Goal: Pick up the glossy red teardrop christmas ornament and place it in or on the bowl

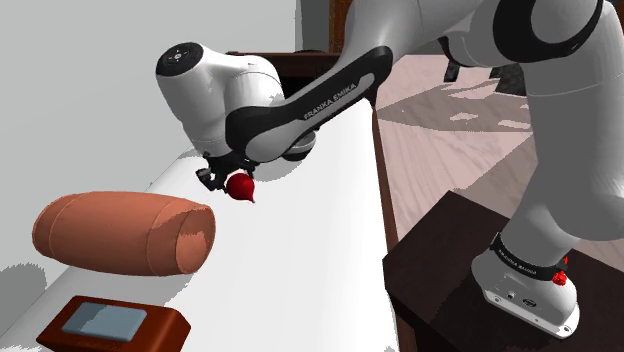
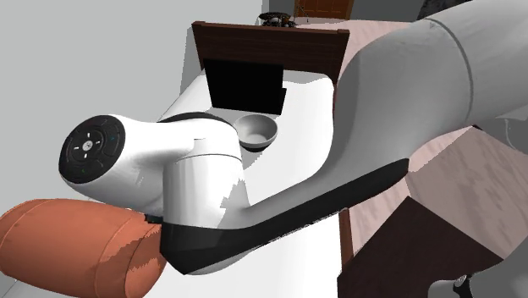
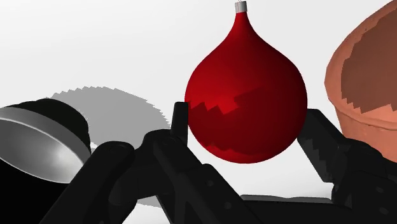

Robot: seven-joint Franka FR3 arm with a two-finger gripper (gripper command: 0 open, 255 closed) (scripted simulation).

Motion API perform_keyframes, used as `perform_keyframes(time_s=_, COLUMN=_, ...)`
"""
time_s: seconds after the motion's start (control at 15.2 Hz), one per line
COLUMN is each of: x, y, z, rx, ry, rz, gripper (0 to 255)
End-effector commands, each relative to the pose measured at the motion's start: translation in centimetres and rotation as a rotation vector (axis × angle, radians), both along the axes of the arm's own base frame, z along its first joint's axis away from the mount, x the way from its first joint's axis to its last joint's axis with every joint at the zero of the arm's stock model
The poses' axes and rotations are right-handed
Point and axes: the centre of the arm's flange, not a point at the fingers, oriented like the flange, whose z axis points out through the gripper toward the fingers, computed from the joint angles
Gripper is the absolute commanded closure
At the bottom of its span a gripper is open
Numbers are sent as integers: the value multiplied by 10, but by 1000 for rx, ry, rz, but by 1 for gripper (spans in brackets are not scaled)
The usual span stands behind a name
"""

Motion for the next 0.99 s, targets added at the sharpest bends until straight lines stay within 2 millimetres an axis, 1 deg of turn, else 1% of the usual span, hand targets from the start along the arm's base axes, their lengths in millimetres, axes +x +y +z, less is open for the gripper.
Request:
perform_keyframes(time_s=0.0, x=2, y=1, z=8, rx=0, ry=0, rz=0, gripper=255)
perform_keyframes(time_s=0.92, x=105, y=-153, z=6, rx=0, ry=0, rz=0, gripper=255)
